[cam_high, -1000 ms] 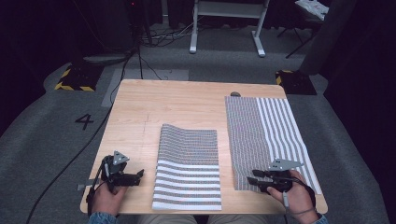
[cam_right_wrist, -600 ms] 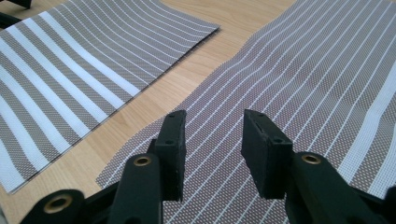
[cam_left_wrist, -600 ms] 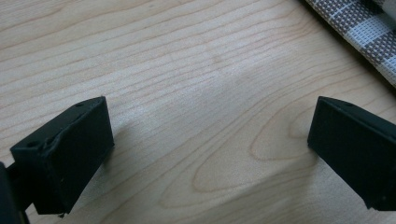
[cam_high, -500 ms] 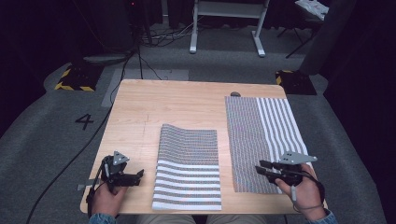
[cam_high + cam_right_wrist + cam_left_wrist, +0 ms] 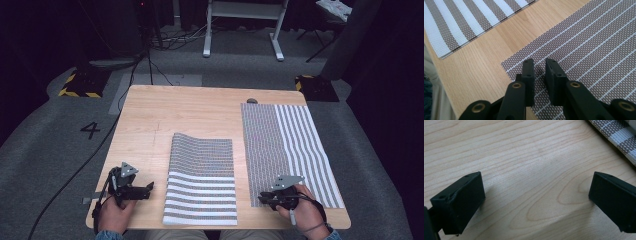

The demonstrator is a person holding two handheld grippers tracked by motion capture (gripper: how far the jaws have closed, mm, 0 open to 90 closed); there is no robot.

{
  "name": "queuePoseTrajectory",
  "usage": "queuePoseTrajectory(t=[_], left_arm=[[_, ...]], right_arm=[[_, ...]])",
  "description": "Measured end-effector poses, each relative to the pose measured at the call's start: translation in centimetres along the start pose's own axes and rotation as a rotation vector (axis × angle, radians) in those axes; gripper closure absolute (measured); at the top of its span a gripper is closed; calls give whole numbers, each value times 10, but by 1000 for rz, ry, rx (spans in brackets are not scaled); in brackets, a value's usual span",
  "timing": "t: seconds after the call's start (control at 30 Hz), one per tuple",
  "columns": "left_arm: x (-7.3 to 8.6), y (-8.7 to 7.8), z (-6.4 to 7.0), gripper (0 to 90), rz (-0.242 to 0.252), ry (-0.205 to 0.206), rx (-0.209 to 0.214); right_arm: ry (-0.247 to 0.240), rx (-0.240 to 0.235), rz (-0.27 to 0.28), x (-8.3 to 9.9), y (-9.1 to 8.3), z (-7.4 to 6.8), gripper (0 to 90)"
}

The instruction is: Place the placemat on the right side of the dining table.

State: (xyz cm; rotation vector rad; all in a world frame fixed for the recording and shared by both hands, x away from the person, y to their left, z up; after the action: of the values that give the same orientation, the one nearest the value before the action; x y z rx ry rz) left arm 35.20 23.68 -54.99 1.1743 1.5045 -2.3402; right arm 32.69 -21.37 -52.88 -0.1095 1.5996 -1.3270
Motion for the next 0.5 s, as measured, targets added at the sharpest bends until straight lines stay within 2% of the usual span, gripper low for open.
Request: queuePoseTrajectory(t=[0.03, 0.13, 0.2, 0.27, 0.37, 0.4, 0.43, 0.47, 0.5], left_arm=[[0, 0, 0, 4, 0, 0, 0], [0, 0, 0, 5, 0, 0, 0], [0, 0, 0, 4, 0, 0, 0], [0, 0, 0, 5, 0, 1, -1], [0, 0, 0, 5, 0, 0, -2], [0, 0, 0, 4, 0, 0, -2], [0, 0, 0, 4, 0, 0, -1], [0, 0, 0, 4, 0, 0, -2], [0, 0, 0, 4, -1, 1, -1]], right_arm=[[0, 0, 0, 0, 0, 0, 778], [9, -21, 59, -11, -6, -2, 745], [14, -28, 79, -15, -8, -4, 719], [19, -44, 160, -33, -17, -14, 615], [18, -74, 243, -54, -25, -27, 475], [18, -74, 243, -54, -25, -27, 475], [9, -88, 293, -68, -29, -36, 408], [9, -88, 293, -68, -29, -36, 408], [9, -109, 334, -80, -31, -45, 374]])
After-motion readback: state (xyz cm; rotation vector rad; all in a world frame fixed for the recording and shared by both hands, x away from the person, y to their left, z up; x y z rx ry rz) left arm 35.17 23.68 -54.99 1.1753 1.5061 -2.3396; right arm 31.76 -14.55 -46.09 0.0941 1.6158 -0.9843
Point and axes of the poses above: each handheld gripper's, and its own axes: y roughly forward along the jaws, x roughly out of its underside, z roughly to its right, the point moved 6 cm from there along y, roughly forward along the jaws, and after that the axes turned 13 degrees about x, right-handed, at the moved point
